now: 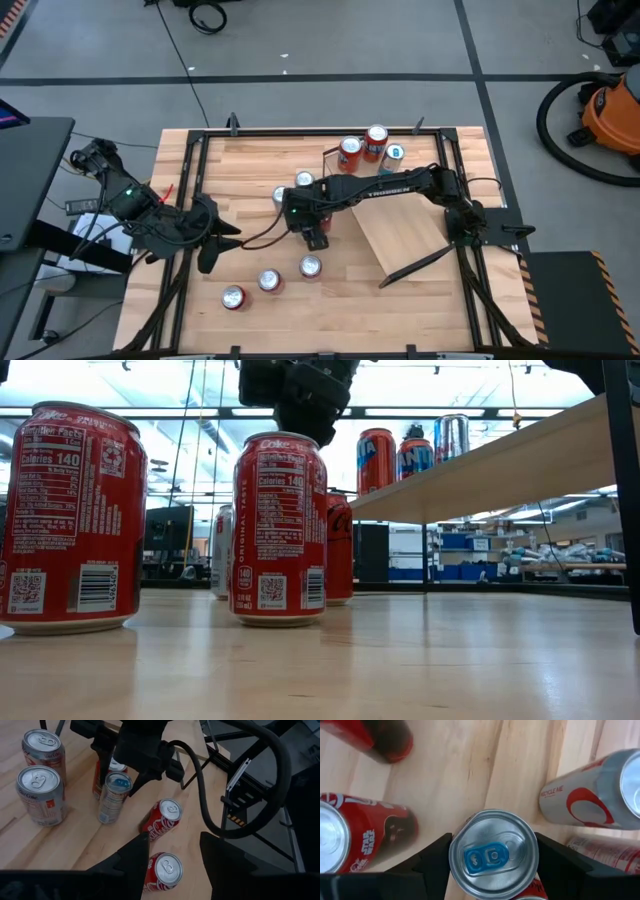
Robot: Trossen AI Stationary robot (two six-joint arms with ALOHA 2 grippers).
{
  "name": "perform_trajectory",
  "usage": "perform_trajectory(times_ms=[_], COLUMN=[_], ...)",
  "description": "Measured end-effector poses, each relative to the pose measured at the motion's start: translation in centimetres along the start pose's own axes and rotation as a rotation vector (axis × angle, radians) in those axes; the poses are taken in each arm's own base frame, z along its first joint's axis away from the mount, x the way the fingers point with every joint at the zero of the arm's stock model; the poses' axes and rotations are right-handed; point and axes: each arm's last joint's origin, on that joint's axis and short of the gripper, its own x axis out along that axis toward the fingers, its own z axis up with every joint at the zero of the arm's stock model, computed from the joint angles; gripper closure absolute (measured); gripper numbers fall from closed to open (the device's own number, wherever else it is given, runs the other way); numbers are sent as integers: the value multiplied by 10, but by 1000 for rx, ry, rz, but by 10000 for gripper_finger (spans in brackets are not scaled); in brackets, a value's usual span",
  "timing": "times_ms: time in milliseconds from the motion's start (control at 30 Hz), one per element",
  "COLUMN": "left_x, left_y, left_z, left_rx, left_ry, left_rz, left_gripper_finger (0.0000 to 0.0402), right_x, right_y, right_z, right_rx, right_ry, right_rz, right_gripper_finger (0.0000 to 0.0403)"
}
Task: Place canned beverage on shelf
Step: Put the blue soda can aligned with the other blue soda can on the shelf
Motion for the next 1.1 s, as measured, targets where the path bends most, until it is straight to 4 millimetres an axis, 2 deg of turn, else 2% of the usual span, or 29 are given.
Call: perform_trajectory(times_ms=[267,567,800,1100], left_x=[0,0,0,0], left_y=[0,1,1,1], left_z=[0,-1,-1,-2], left_rx=[2,22,40,85], left_ry=[0,6,23,36], left_rz=[-1,10,6,-1], left_gripper_finger=[216,216,216,216], right_x=[-9,-46,-86,-131], right_y=[-1,-6,-7,-6], right_z=[3,17,19,3], right_rx=[157,464,619,715], right_ry=[-15,-83,-85,-78], right_rz=[-20,-80,-169,-200], right_gripper_finger=[143,144,144,144])
